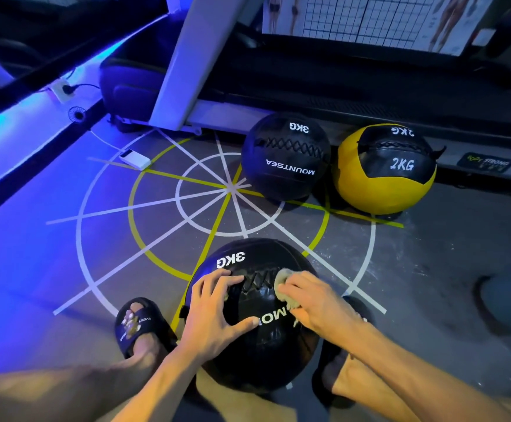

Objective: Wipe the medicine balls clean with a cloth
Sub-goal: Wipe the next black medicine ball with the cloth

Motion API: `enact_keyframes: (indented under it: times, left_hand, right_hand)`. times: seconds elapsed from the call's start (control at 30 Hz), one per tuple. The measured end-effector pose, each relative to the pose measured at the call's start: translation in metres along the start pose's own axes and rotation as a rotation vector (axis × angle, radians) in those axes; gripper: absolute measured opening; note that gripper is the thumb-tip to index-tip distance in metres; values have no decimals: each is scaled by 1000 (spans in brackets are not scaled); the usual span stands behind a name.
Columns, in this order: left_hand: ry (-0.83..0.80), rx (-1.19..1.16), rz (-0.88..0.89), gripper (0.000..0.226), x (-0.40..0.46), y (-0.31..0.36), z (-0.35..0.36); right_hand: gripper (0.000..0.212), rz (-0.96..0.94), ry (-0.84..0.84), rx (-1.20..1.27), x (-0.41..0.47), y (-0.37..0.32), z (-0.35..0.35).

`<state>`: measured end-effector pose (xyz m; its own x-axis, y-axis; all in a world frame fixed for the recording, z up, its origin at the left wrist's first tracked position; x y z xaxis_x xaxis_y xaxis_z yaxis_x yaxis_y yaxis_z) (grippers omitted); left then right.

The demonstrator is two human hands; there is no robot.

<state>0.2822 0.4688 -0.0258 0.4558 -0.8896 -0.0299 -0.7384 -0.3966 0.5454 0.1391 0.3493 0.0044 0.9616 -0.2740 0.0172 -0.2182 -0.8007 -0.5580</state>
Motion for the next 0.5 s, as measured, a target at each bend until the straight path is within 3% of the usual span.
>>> enact_keyframes:
  times: [0.13,0.23,0.27,0.37,0.5]
  left_hand:
    - [15,-2,20,86,-9,3,0]
    - [19,6,20,86,-15,3,2]
    - [20,14,18,85,-17,3,3]
    - [38,6,22,79,-20,0,0]
    - [143,-53,-30,47,-20,-7,-15]
  right_hand:
    - [22,100,54,82,-2,3,-22]
    - [26,231,488,182,-4,16,-68]
    - [35,266,500,208,-2,12,-63]
    - [55,238,189,203,-2,-21,5]
    - [39,130,355,339,-43,-28,-7]
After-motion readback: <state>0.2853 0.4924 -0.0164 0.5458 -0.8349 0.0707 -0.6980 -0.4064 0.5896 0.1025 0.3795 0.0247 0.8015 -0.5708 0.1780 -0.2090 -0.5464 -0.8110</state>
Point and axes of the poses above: each hand's wrist, its own x-axis towards the middle knuckle, its own z-axis out of the palm, y = z × x, the point moved 10 cm from there along x, towards the middle knuckle, and after that the axes turned 13 degrees about x, right-handed, at the moved point
